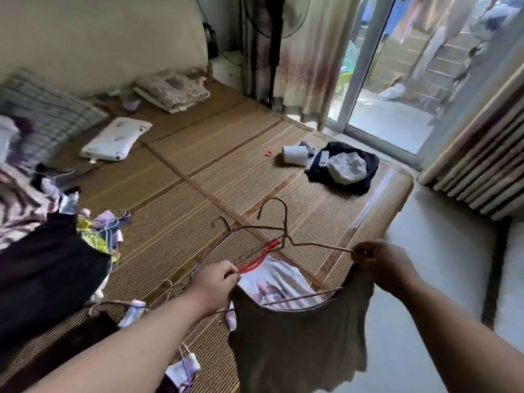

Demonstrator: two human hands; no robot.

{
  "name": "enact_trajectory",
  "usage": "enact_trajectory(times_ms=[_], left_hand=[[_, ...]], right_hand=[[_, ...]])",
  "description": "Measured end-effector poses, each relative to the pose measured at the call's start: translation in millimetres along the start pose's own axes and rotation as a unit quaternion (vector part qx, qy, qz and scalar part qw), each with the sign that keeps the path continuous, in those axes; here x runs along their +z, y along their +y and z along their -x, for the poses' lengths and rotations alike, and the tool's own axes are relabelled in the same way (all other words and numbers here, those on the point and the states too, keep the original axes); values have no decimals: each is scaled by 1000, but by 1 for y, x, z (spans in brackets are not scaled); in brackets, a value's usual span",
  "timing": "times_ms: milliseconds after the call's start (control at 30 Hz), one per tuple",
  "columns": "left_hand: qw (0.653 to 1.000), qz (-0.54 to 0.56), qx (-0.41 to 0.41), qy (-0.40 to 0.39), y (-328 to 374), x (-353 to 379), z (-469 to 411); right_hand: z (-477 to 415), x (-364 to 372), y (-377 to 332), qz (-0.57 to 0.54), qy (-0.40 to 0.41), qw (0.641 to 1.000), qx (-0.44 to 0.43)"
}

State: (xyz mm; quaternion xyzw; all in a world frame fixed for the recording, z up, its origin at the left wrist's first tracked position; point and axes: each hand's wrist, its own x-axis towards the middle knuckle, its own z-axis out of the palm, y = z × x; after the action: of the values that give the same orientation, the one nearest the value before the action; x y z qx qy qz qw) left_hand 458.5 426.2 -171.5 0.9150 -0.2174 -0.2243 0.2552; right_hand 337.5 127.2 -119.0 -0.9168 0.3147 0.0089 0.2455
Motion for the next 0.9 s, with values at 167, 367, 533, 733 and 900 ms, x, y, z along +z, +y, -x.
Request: enact_trajectory(times_ms=[167, 367, 533, 733, 900], left_hand=[[994, 40, -83, 63, -10, 18, -71], [973, 42, -206, 96, -42, 49, -147], [952, 3, -297, 72, -83, 78, -185], [934, -5, -346, 85, -117, 94, -223], [927, 35, -349, 129, -123, 105, -229]], right_hand=[[-122, 35, -2, 18, -58, 995, -73], [-231, 111, 0, 55, -127, 984, -113], [-279, 197, 7, 88, -202, 966, -134], [-319, 259, 0, 117, -240, 952, -150], [-325, 271, -12, 135, -216, 955, -150]])
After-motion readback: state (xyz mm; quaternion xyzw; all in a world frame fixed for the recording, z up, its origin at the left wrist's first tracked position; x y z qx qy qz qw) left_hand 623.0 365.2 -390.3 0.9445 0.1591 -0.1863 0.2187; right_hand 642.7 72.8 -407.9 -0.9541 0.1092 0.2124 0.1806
